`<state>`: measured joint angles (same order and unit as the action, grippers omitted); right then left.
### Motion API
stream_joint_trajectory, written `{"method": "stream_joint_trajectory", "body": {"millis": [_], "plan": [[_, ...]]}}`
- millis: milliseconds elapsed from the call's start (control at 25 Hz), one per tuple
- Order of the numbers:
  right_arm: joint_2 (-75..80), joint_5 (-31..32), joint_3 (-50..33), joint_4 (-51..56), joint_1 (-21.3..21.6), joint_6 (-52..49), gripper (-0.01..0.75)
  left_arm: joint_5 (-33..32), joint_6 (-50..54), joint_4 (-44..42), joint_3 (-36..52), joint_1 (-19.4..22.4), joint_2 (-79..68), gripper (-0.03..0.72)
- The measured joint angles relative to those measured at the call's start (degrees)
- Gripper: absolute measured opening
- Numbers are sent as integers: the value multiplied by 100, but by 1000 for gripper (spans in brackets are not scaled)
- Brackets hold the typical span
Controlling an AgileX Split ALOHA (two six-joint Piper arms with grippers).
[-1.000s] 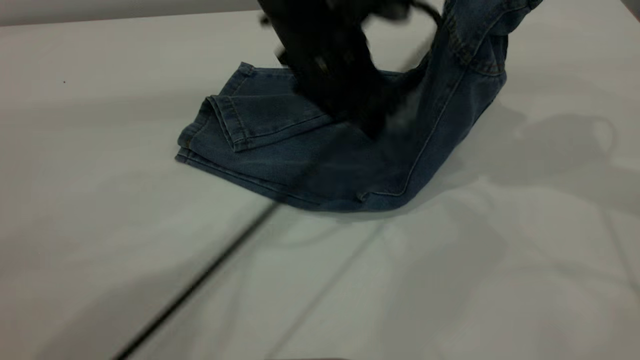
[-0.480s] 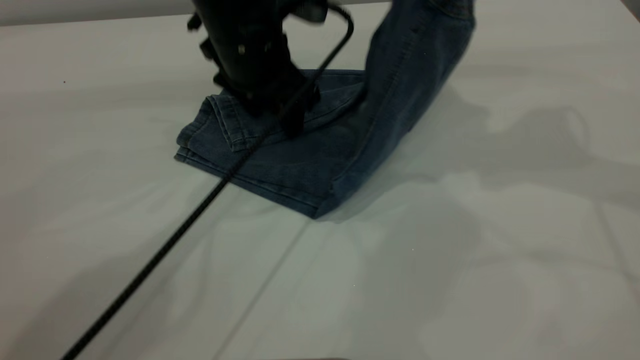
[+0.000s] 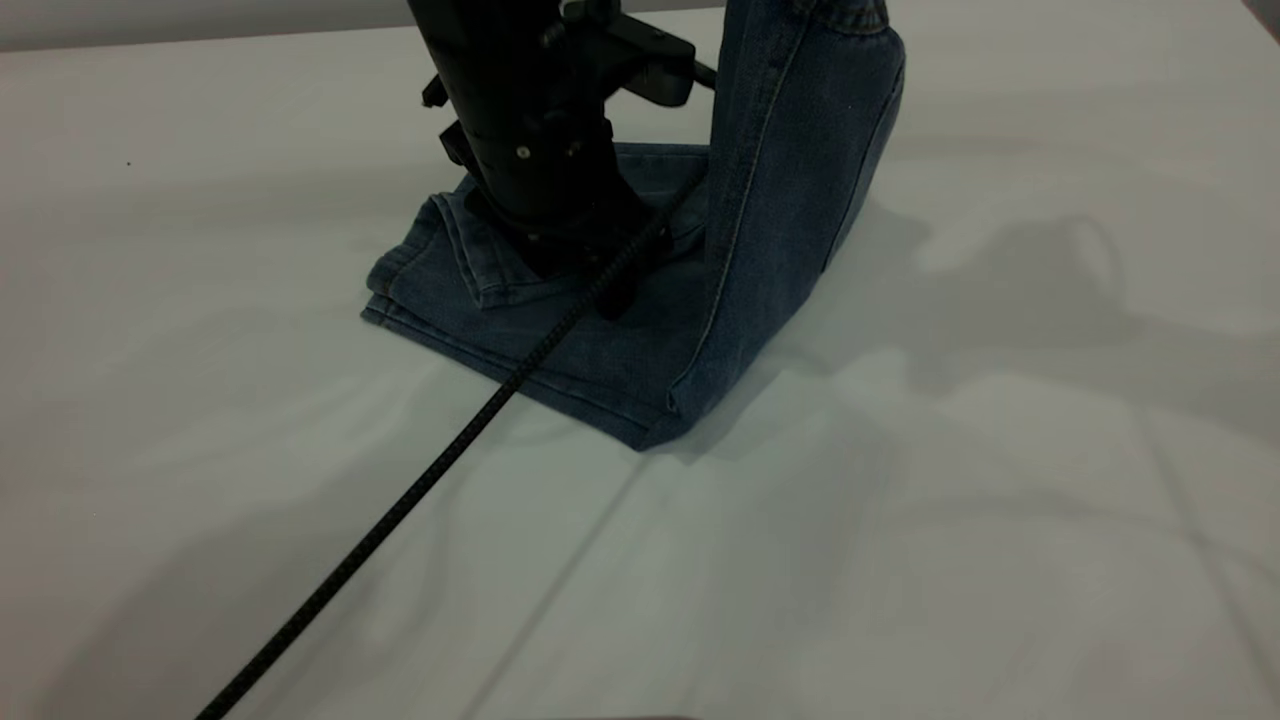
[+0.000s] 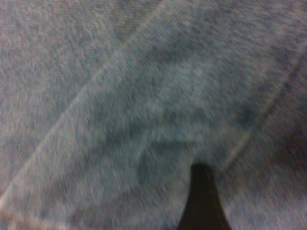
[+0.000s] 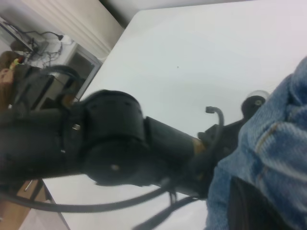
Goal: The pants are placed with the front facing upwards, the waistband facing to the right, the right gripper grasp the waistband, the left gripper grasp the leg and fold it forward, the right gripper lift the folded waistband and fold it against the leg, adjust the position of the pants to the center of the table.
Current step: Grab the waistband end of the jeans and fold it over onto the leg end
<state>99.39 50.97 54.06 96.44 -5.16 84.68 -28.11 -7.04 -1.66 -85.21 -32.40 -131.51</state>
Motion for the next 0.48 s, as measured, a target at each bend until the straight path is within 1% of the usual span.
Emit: {"method": "stream_joint_trajectory", "body": {"millis": [160, 320, 400, 480], "plan": [[0, -95, 0, 11, 0, 21, 71, -279, 0, -91, 13, 216, 689, 459], [0, -256, 2, 43, -35, 56, 71, -469, 66, -494, 13, 714, 1431, 459], [0, -454, 2, 141, -179, 127, 71, -544, 158, -622, 13, 1038, 1797, 459], [49, -706, 2, 336, -447, 276, 71, -584, 240, -650, 13, 1310, 2163, 459]]}}
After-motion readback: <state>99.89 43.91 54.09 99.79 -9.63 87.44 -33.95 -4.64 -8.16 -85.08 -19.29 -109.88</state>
